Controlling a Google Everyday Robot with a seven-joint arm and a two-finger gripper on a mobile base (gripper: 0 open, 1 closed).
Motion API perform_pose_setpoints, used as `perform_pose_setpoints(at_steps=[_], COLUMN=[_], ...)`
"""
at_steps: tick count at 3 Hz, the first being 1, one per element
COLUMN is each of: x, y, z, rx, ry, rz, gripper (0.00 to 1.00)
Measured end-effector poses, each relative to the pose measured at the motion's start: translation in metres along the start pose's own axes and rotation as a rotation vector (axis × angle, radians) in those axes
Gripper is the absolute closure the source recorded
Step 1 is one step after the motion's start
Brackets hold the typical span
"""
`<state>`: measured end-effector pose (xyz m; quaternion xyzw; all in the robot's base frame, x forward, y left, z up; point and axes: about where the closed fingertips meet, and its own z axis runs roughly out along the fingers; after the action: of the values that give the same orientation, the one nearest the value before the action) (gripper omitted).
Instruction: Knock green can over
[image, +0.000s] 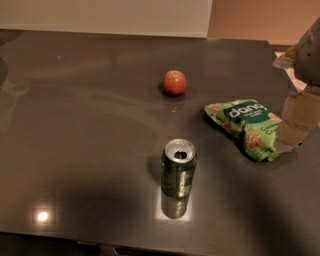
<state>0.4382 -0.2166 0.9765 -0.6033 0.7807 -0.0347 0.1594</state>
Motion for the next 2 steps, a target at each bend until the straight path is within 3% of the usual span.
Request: perform_pose_setpoints(at_steps=[2], x=[-0.0046], y=[0.0012], z=[-0.001], rx=[-0.006], ry=[-0.023], rz=[-0.005], gripper=[0.0])
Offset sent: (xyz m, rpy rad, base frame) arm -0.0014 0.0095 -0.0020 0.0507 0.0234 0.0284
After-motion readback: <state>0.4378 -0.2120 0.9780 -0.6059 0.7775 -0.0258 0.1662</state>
